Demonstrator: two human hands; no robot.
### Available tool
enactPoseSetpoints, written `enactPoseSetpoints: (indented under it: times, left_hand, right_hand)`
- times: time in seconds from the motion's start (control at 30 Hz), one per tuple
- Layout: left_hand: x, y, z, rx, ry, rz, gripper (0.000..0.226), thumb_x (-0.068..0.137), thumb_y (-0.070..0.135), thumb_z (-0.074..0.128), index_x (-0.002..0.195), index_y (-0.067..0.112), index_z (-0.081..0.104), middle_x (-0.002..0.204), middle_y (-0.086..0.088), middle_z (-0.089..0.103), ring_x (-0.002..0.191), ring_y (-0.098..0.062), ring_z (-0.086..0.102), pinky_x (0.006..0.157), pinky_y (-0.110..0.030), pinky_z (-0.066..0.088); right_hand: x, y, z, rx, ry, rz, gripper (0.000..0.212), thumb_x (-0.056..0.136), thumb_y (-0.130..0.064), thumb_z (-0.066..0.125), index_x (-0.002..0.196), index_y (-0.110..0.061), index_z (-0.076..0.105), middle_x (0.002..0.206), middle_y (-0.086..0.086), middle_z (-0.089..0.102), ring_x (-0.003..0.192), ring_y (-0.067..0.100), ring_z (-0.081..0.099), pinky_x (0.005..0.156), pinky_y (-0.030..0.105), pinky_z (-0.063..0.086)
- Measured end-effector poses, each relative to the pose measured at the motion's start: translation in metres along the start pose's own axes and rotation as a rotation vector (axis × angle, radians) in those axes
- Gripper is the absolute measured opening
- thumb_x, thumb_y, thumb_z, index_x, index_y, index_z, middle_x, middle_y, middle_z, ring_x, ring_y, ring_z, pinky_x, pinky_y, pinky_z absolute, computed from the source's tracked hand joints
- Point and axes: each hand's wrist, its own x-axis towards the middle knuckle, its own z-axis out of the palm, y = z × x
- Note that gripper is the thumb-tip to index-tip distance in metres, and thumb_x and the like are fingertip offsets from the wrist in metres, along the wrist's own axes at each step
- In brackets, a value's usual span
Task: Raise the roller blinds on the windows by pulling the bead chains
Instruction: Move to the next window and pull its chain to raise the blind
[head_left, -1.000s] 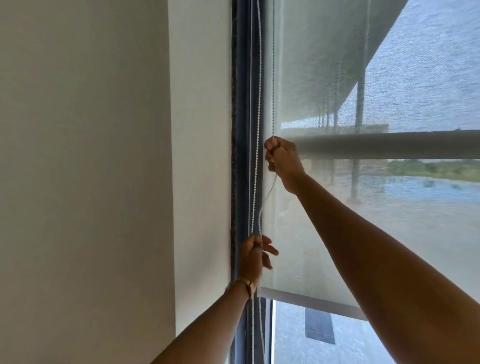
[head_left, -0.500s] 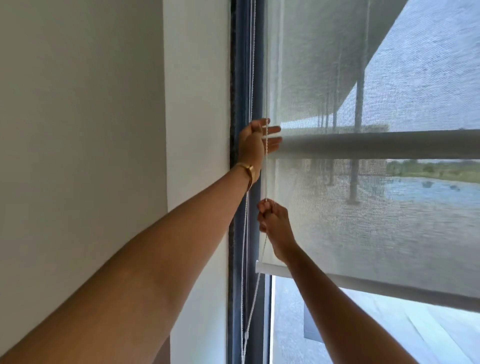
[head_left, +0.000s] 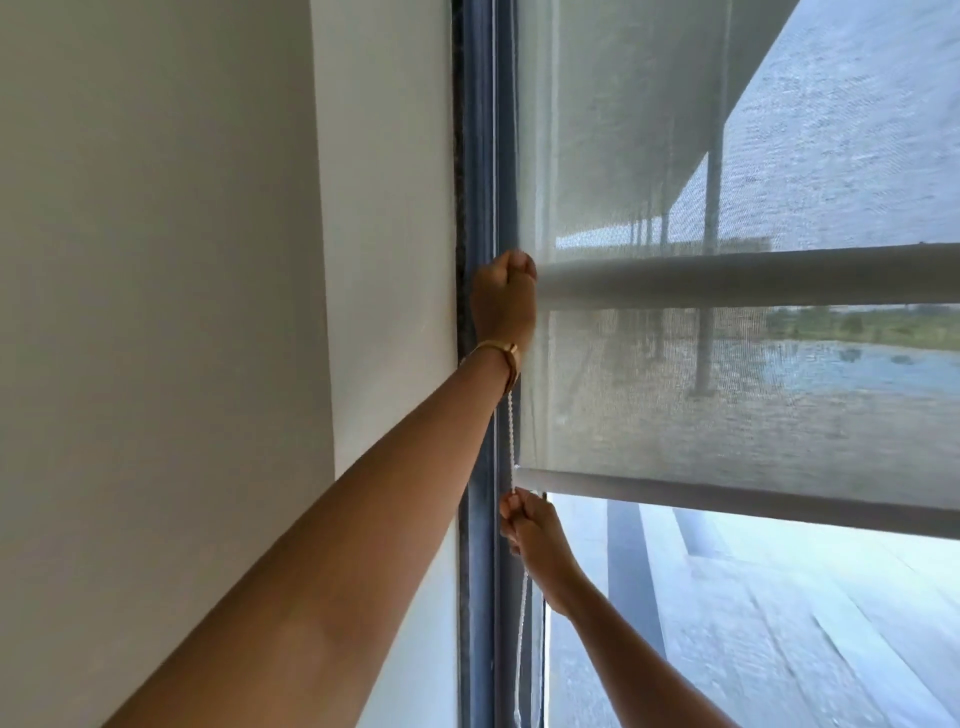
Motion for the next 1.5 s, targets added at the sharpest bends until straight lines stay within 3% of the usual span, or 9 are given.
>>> enactPoseSetpoints:
  times: [0.2,0.37,0.53,0.63,0.87,0.97,1.03,1.17,1.5]
  left_hand:
    - [-0.030,-0.026,-0.016,-0.036,-0.036,0.030,0.040,0.085,-0.003,0.032,0.054,0.021,0.038,0.051,0.002,0.030,0.049,-0.009,0.028,0.053,-0.026,0.025]
    - [-0.045,-0.039,-0.027,0.005,-0.085,0.049,0.036,0.088,-0.002,0.032,0.058,0.016,0.042,0.052,0.001,0.032,0.048,-0.005,0.030,0.054,-0.025,0.028]
    - [-0.059,-0.055,-0.044,0.048,-0.067,-0.020,0.031,0.091,0.008,0.034,0.063,0.014,0.046,0.055,-0.002,0.037,0.056,-0.014,0.036,0.058,-0.028,0.033]
    - [-0.072,-0.066,-0.047,0.052,-0.085,-0.043,0.029,0.092,0.019,0.036,0.071,0.013,0.055,0.066,-0.017,0.054,0.066,-0.019,0.051,0.064,-0.035,0.045]
    - [-0.117,-0.085,-0.040,0.071,-0.116,-0.107,0.039,0.093,0.005,0.036,0.057,0.020,0.040,0.044,0.011,0.038,0.047,-0.005,0.034,0.055,-0.024,0.028]
    - [-0.128,-0.100,-0.046,0.103,-0.098,-0.134,0.037,0.093,0.009,0.038,0.058,0.018,0.045,0.043,0.011,0.041,0.047,-0.005,0.037,0.056,-0.028,0.031]
    - [-0.133,-0.106,-0.052,0.121,-0.107,-0.133,0.034,0.091,0.009,0.036,0.059,0.016,0.045,0.048,0.008,0.038,0.049,-0.005,0.035,0.056,-0.028,0.030]
    - [-0.137,-0.108,-0.062,0.171,-0.155,-0.115,0.034,0.086,0.004,0.034,0.056,0.019,0.038,0.053,0.005,0.034,0.048,-0.004,0.034,0.053,-0.022,0.027]
    - [-0.157,-0.127,-0.081,0.214,-0.352,-0.304,0.030,0.083,0.007,0.032,0.061,0.018,0.049,0.045,0.010,0.043,0.044,-0.006,0.038,0.046,-0.021,0.032]
  right_hand:
    - [-0.024,0.015,0.002,0.056,-0.110,0.137,0.034,0.093,0.007,0.029,0.082,-0.008,0.057,0.058,0.001,0.051,0.053,0.011,0.044,0.048,0.016,0.031]
    - [-0.015,-0.013,-0.015,0.406,-0.061,0.200,0.035,0.095,-0.022,0.035,0.111,-0.010,0.063,0.108,0.015,0.070,0.102,0.031,0.062,0.097,0.044,0.040]
    - [0.020,-0.077,-0.030,0.414,-0.083,0.056,0.048,0.098,-0.040,0.029,0.119,-0.008,0.058,0.118,0.011,0.065,0.115,0.029,0.059,0.106,0.043,0.040]
    - [0.041,-0.122,-0.030,0.380,-0.112,-0.033,0.054,0.100,-0.042,0.024,0.125,-0.004,0.053,0.114,0.009,0.064,0.113,0.025,0.058,0.100,0.037,0.044]
    - [0.080,-0.221,-0.019,0.343,-0.126,-0.218,0.048,0.102,-0.034,0.026,0.128,-0.002,0.050,0.114,0.010,0.062,0.102,0.025,0.062,0.090,0.036,0.053]
    - [0.089,-0.249,-0.016,0.395,-0.057,-0.288,0.034,0.101,-0.028,0.035,0.111,-0.007,0.059,0.097,0.005,0.068,0.070,0.013,0.066,0.066,0.027,0.056]
    - [0.095,-0.258,-0.014,0.385,0.004,-0.301,0.026,0.100,-0.019,0.036,0.100,-0.010,0.060,0.084,0.004,0.070,0.045,0.006,0.052,0.046,0.019,0.043]
    - [0.100,-0.253,-0.008,0.365,0.108,-0.316,0.035,0.096,-0.004,0.032,0.087,-0.016,0.064,0.052,-0.009,0.057,0.035,0.003,0.028,0.035,0.016,0.021]
    - [0.076,-0.208,0.001,0.305,0.128,-0.337,0.036,0.078,0.009,0.019,0.065,-0.019,0.038,0.057,0.000,0.029,0.039,0.005,0.019,0.039,0.019,0.009]
